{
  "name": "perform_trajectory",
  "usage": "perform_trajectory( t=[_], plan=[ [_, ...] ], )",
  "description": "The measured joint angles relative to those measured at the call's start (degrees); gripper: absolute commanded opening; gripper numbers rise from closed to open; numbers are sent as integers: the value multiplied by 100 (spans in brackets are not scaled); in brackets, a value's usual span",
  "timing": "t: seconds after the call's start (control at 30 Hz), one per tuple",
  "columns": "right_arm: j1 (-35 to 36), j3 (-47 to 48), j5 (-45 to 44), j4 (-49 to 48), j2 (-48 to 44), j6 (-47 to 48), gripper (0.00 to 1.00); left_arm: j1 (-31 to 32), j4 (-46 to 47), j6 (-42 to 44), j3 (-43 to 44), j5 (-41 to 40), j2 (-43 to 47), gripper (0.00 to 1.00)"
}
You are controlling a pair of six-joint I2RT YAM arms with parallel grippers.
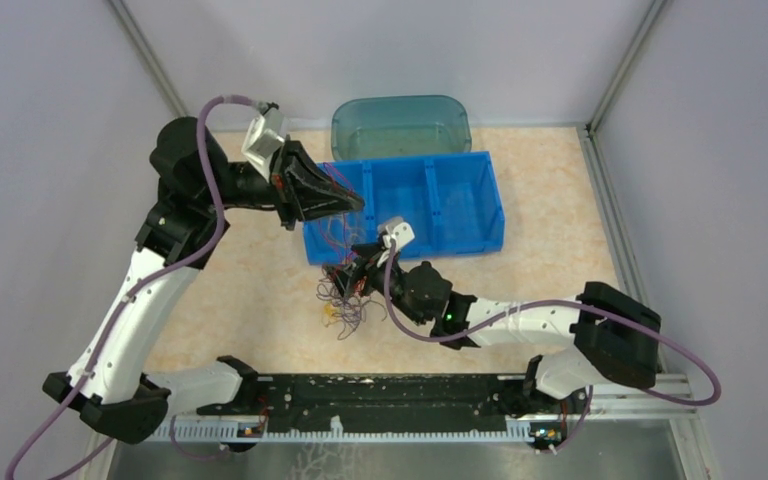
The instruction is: Untangle the cables
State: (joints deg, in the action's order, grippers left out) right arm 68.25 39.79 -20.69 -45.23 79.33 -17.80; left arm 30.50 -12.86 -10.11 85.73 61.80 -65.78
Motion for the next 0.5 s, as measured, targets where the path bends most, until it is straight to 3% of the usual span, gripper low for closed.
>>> perform_trajectory(
  t=[0.5],
  plan=[
    [0, -1071, -105, -516, 234, -798, 72, 2, -129, 168, 2509, -116, -741, 0]
  ],
)
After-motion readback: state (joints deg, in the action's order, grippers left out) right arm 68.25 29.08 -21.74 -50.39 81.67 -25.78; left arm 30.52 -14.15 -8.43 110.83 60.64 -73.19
